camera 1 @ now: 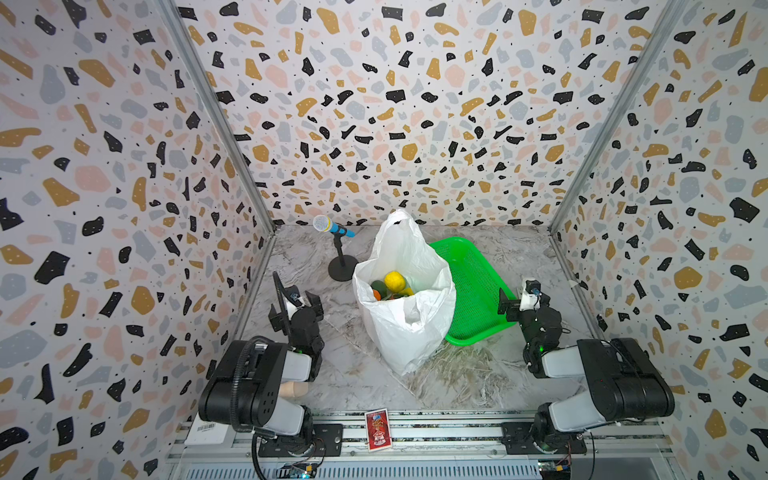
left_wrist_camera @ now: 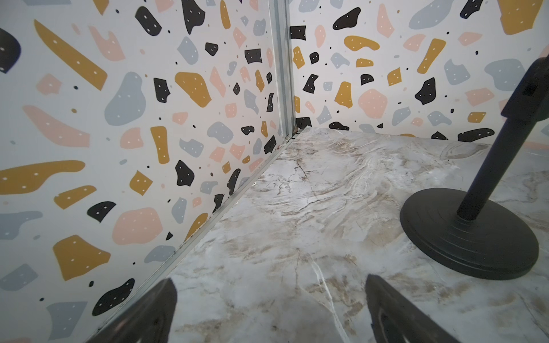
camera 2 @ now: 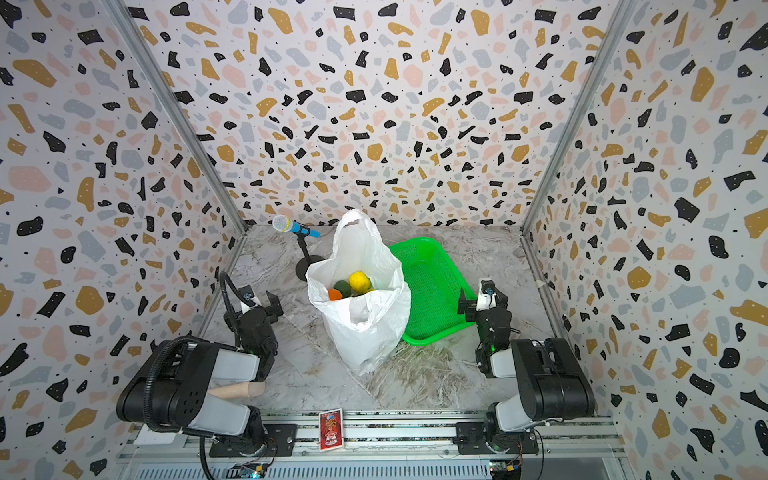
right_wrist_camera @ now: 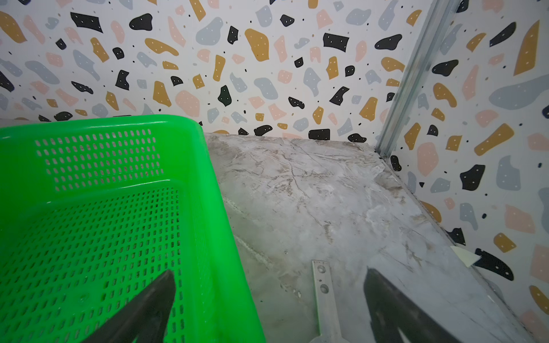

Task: Place the fruits into the plastic bag
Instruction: Reset both arms

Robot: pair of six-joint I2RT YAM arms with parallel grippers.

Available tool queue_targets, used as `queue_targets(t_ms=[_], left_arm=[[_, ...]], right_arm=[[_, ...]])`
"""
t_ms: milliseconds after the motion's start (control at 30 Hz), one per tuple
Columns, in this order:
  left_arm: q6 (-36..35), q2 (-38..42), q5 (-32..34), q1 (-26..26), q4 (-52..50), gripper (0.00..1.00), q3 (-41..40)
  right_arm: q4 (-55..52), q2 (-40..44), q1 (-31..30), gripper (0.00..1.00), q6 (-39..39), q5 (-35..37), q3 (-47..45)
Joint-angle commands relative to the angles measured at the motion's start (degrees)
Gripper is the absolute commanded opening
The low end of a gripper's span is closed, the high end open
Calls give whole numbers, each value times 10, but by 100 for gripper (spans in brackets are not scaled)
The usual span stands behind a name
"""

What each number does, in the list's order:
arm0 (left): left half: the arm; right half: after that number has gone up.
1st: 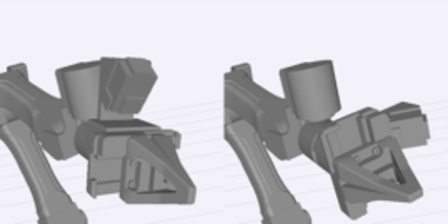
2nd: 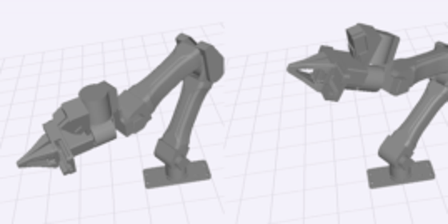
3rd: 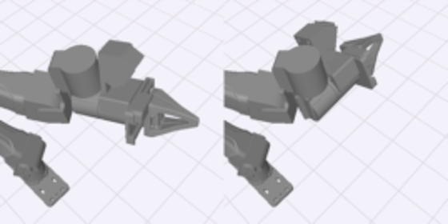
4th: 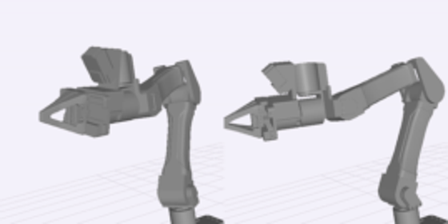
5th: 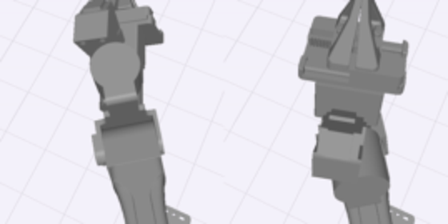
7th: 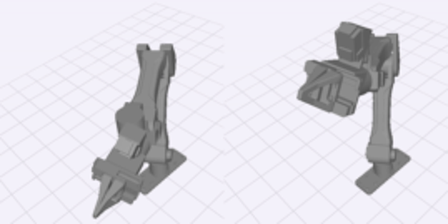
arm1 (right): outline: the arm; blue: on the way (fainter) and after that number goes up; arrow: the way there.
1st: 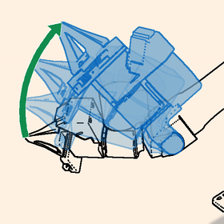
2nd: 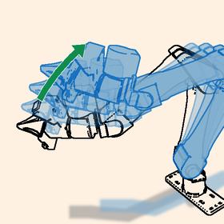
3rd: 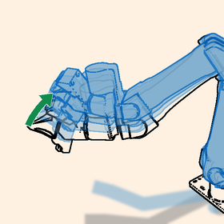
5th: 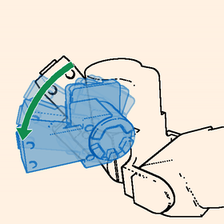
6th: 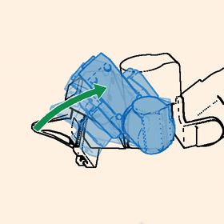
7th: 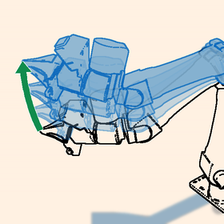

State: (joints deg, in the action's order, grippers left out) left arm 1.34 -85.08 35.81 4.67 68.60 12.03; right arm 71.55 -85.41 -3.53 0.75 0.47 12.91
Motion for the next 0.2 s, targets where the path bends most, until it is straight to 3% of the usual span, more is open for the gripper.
queue_targets(t_ms=[0,167], left_arm=[[9,8,-2,-2,20,99,-1],[9,9,-3,-2,20,100,-1]], right_arm=[[-28,-11,4,99,4,-17,9],[-19,1,5,99,4,-22,-1]])
